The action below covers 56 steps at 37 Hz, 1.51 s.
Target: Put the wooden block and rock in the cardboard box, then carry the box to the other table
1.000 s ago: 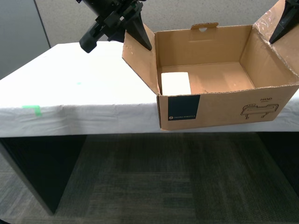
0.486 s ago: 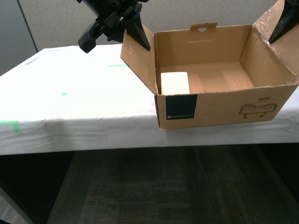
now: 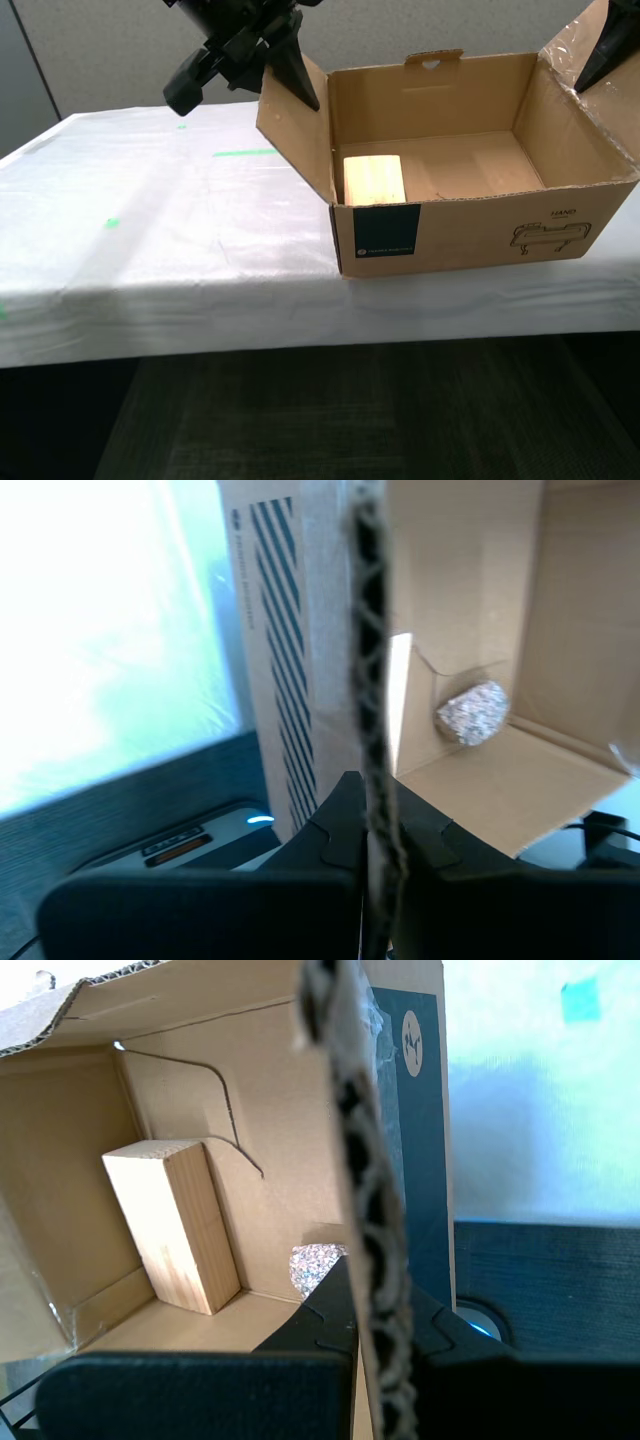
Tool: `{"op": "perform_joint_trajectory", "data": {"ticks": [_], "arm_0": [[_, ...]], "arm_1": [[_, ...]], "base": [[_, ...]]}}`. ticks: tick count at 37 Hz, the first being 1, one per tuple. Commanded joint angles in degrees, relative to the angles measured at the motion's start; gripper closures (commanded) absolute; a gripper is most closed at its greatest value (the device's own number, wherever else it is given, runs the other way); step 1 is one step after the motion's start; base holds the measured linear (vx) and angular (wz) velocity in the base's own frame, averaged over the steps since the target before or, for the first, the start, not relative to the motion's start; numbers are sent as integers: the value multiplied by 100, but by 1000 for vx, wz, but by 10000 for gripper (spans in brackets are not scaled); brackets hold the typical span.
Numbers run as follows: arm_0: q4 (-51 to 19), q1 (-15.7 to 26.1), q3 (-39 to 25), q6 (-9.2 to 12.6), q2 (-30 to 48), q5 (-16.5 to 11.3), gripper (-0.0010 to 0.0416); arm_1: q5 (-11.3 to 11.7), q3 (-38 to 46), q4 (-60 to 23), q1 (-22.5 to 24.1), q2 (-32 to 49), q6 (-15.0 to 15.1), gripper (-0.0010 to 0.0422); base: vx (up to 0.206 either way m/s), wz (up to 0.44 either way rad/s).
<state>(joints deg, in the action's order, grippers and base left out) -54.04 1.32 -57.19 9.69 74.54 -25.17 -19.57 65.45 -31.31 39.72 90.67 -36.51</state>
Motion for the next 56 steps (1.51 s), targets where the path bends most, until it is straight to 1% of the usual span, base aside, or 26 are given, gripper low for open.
{"op": "perform_joint_trajectory", "data": {"ticks": [1, 7, 10, 14, 17, 20, 23, 25, 27, 30, 33, 34, 37, 38, 42, 46, 49, 52, 56], "arm_0": [[0, 42, -11, 15, -4, 39, 406], [4, 225, -9, 17, -4, 39, 406], [11, 334, -9, 20, -4, 39, 406], [17, 474, -11, 24, -4, 39, 406], [48, 592, -11, 42, -4, 42, 406], [162, 706, -11, 140, -4, 42, 406], [293, 780, -11, 289, -4, 37, 406], [341, 837, -11, 448, -4, 37, 406], [345, 914, -11, 654, -4, 37, 406], [361, 1047, -20, 780, -4, 39, 406], [540, 1117, -13, 852, -4, 42, 406], [610, 1123, -13, 883, -4, 42, 406], [715, 1126, -22, 1062, -4, 39, 406], [743, 1126, -26, 1086, -4, 39, 406], [785, 1145, -90, 1102, 74, 42, 406], [907, 1145, -208, 1161, 319, 76, 407], [1117, 1145, -413, 1180, 737, 105, 407], [1196, 1143, -785, 1180, 1252, 105, 407], [1172, 1143, -1390, 1147, 1923, 105, 407]], "arm_1": [[118, 0, -103, 2, -13, -107, 413], [122, -9, -205, 4, -168, -157, 413], [138, -120, -223, 4, -369, -175, 413], [385, -505, -210, 2, -758, -275, 413], [420, -855, -85, -13, -1088, -280, 413], [415, -1134, 96, -28, -1373, -398, 413], [415, -1257, 186, -70, -1491, -393, 413], [413, -1276, 188, -122, -1491, -350, 413], [411, -1276, 192, -175, -1484, -249, 413], [409, -1270, 199, -258, -1484, -31, 413], [411, -1261, 256, -352, -1484, 186, 413], [411, -1261, 273, -398, -1484, 227, 413], [409, -1266, 278, -555, -1484, 264, 413], [393, -1268, 273, -612, -1484, 297, 413], [203, -1268, 280, -833, -1484, 452, 413], [197, -1231, 350, -966, -1327, 597, 413], [155, -1082, 361, -1021, -957, 667, 413], [50, -787, 376, -1029, -466, 796, 413], [55, -170, 380, -1043, 243, 973, 413]], "base": [[128, -11], [130, -9], [136, -9], [138, -6], [135, 0], [132, 24], [130, 78], [127, 85], [127, 82], [126, 47], [128, 39], [128, 34], [123, 34], [119, 25], [103, 22], [47, 24], [7, 8], [-11, 9], [-22, 7]]}}
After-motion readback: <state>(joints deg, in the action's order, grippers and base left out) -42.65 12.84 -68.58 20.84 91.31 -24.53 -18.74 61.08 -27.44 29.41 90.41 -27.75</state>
